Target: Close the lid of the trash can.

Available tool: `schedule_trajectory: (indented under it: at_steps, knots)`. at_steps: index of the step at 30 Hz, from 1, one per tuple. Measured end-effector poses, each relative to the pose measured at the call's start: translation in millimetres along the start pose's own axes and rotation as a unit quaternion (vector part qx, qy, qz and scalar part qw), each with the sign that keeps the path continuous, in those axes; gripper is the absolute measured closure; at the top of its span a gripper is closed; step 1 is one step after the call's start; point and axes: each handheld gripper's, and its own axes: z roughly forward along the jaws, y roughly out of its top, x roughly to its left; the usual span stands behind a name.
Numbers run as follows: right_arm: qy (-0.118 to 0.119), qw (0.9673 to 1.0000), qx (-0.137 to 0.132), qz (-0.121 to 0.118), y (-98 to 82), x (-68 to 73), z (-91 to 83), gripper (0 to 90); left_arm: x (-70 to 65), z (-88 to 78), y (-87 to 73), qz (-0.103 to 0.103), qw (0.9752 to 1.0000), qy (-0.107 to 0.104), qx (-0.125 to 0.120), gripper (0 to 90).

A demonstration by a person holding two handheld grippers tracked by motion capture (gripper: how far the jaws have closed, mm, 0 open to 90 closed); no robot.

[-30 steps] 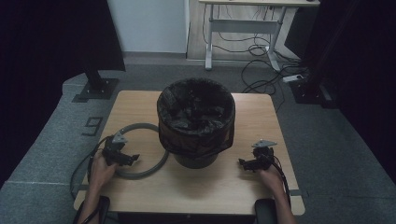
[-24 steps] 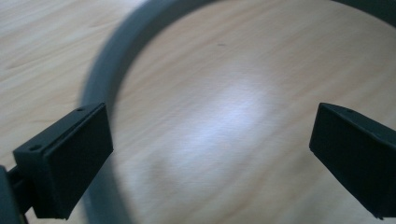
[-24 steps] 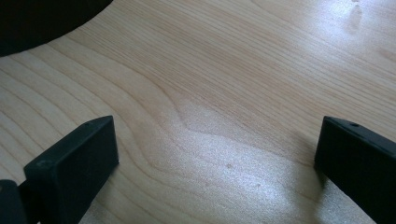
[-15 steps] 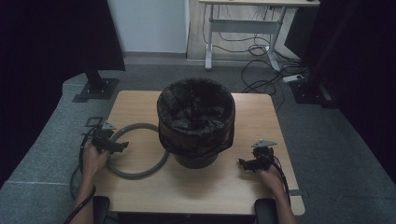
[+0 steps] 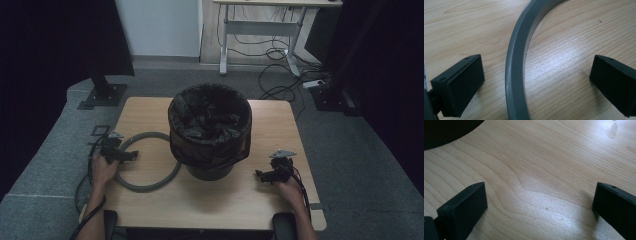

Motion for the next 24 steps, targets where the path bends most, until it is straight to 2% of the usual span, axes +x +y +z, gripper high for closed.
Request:
schedule_trajectory:
  at_steps: [14,18,21,24]
  knots:
    - [-0.001,1.0000,0.000,0.000,-0.4,0.3,-0.4,0.0,-0.8,-1.1,-0.6,-0.006,1.0000,0.004,-0.005,1.5]
    - [-0.002,1.0000,0.000,0.002,-0.7,0.9,-0.8,0.0,2.5,-5.6,-3.5,-0.003,0.9997,0.001,-0.023,18.7]
    - [-0.004,1.0000,0.000,0.003,-0.9,1.2,-1.0,0.0,6.4,-8.5,-5.7,-0.011,0.9994,0.008,-0.032,29.2]
    - [-0.004,1.0000,0.000,0.003,-0.9,1.2,-1.0,0.0,10.0,-11.0,-7.9,-0.024,0.9988,0.018,-0.039,43.9]
